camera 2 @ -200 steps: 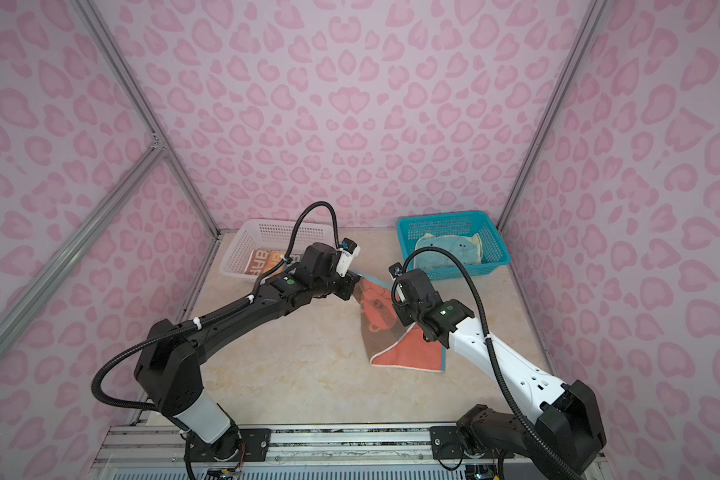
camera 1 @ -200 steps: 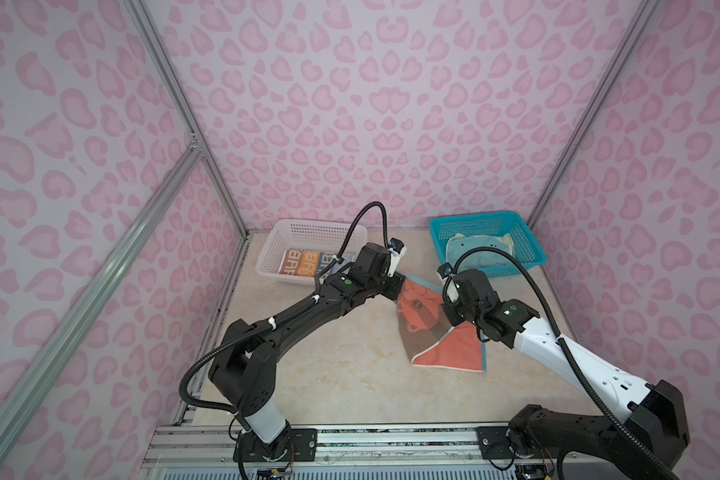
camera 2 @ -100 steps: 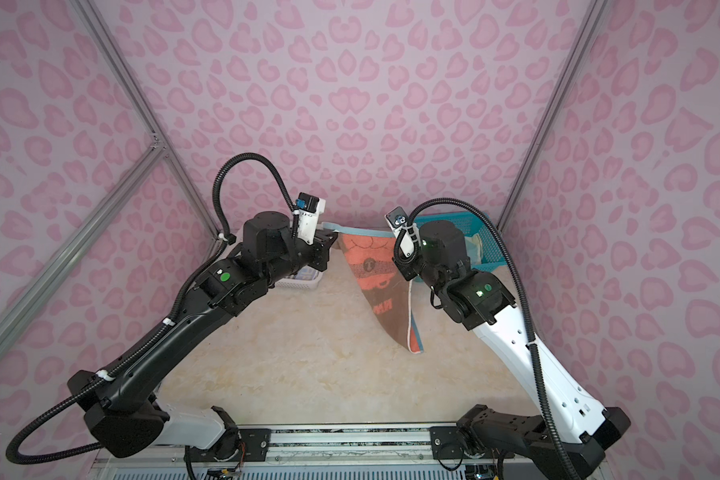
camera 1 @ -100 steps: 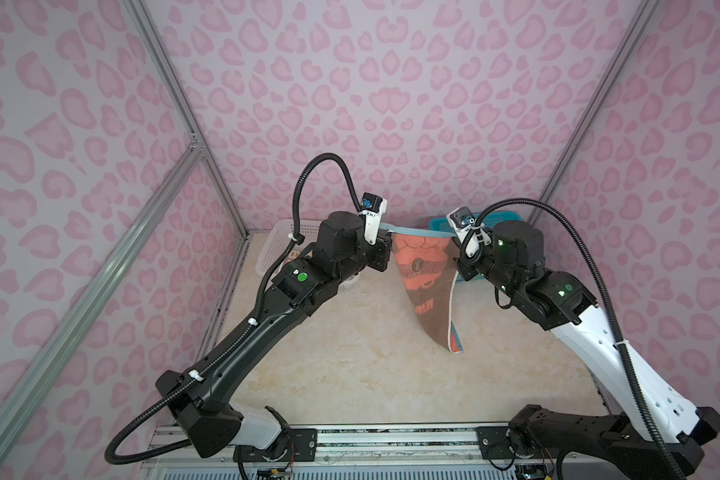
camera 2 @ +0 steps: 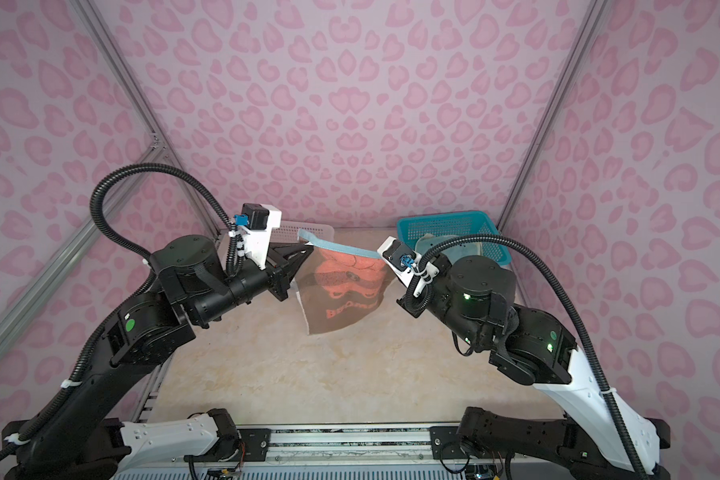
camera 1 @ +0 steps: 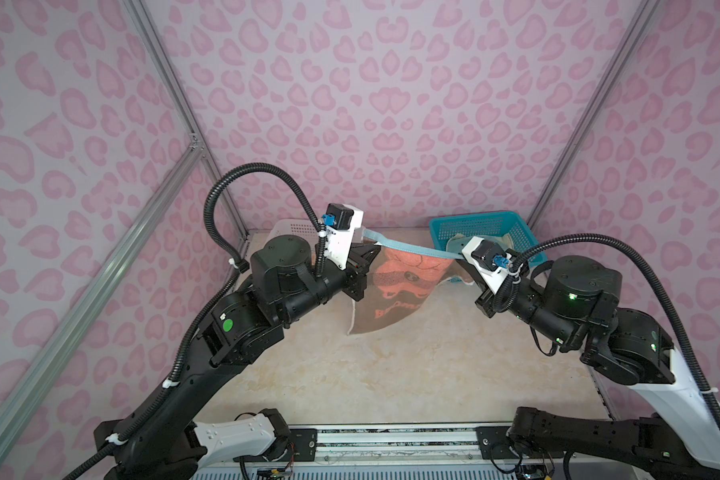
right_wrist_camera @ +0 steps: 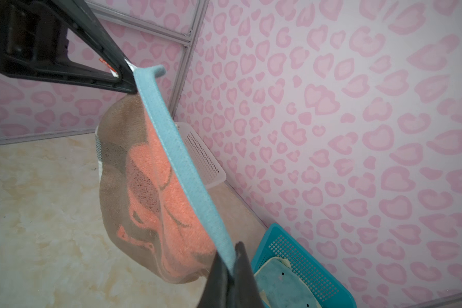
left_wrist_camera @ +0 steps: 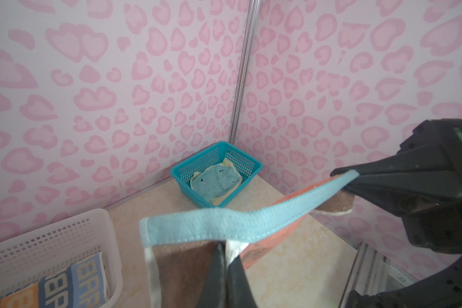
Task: Fold and stack the towels
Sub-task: 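Raise the bear towel by its blue-edged hem with both grippers, letting it hang, then lower the hanging towel onto the table with both grippers, folding it over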
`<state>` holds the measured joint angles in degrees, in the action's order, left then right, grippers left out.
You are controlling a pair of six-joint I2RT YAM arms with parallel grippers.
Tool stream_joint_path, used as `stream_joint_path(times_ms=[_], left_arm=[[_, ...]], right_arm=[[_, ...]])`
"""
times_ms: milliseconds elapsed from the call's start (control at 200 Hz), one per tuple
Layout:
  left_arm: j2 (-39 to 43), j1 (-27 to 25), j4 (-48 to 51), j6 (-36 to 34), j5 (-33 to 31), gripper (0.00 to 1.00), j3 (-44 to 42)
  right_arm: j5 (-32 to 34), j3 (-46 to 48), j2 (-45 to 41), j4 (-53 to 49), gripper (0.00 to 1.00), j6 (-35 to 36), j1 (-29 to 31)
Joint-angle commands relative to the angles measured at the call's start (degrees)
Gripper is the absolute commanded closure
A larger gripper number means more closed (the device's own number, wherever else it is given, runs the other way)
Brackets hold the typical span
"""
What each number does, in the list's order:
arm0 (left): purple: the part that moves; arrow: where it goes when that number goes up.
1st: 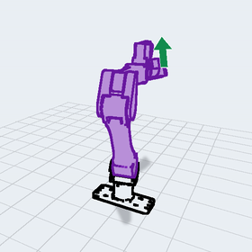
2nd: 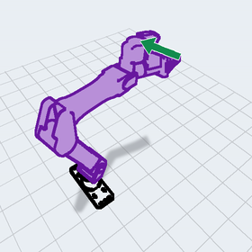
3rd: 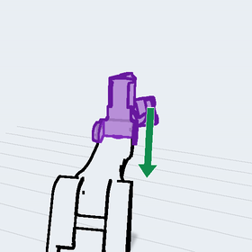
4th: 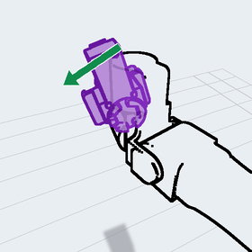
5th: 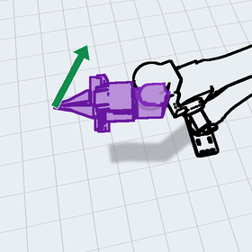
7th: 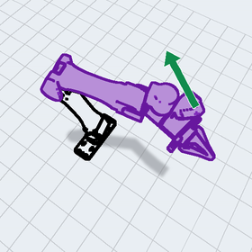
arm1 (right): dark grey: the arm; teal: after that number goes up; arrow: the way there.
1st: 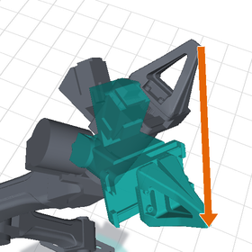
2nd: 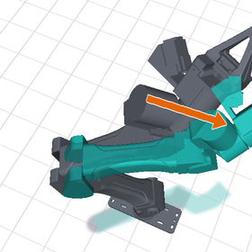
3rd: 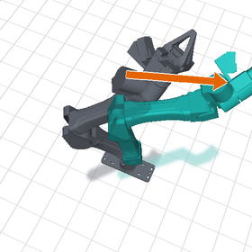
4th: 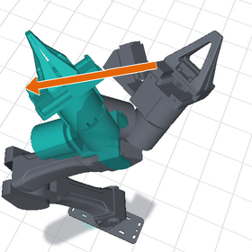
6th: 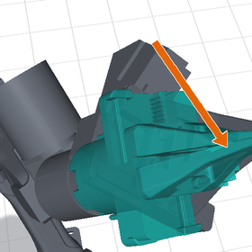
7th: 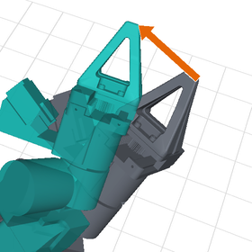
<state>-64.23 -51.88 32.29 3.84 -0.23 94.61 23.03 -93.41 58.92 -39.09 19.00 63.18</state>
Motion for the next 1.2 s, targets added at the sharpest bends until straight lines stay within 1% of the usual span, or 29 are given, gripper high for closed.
stream_joint_path(times_ms=[0,55,135,285,335,435,560,575,610,695,750,860,975,1055,1195], left_arm=[[2.17,-0.07,0.16,1.35,-3.61,0.97,-0.21],[2.78,-0.07,0.14,1.14,-4.34,0.97,-0.28],[2.87,-0.06,0.29,0.58,-6.47,0.97,-0.61],[1.59,-0.07,-0.03,-0.69,-11.80,0.97,-2.35],[0.63,0.02,-0.35,-1.26,-14.49,0.97,-2.95],[-2.32,0.77,-1.48,-2.42,-18.04,0.97,-3.93],[-7.92,4.40,-3.49,-2.03,-17.80,0.97,-4.37],[-8.80,5.04,-3.59,-1.81,-17.53,0.97,-4.23],[-10.89,6.08,-4.12,-1.48,-17.35,0.97,-3.94],[-16.39,8.25,-5.34,-1.46,-18.08,0.97,-2.78],[-20.18,9.27,-6.03,-1.69,-18.71,0.97,-1.70],[-27.51,10.29,-8.67,-2.66,-21.58,0.97,-0.14],[-34.72,10.89,-11.39,-3.72,-24.88,0.97,1.01],[-38.79,11.31,-12.14,-3.91,-25.97,0.97,2.05],[-44.10,11.71,-14.15,-4.07,-26.82,0.97,1.87]], right_arm=[[10.52,-1.84,0.56,-1.87,1.00,1.00,4.29],[12.52,-3.18,1.55,-2.12,1.00,1.31,6.21],[14.34,-3.97,2.76,-1.83,1.00,1.58,7.37],[19.37,-2.30,3.88,-0.29,1.00,2.79,6.78],[18.96,-1.52,4.08,-0.07,1.00,2.50,5.17],[13.44,0.64,4.15,-0.33,1.00,0.26,-1.63],[4.31,4.19,4.70,1.37,1.00,-2.33,-12.84],[3.12,6.16,4.88,1.79,1.00,-2.56,-14.45],[0.18,7.54,5.31,2.71,1.00,-3.09,-17.50],[-4.89,10.09,7.07,5.26,1.00,-4.00,-23.77],[-7.05,11.75,8.76,7.41,1.00,-4.22,-27.40],[-10.63,15.27,12.89,12.15,1.00,-4.91,-32.10],[-13.39,18.70,17.85,17.53,1.00,-5.45,-35.05],[-14.71,20.27,21.18,19.65,1.00,-5.86,-35.83],[-15.19,22.66,26.11,22.36,1.00,-7.09,-36.46]])
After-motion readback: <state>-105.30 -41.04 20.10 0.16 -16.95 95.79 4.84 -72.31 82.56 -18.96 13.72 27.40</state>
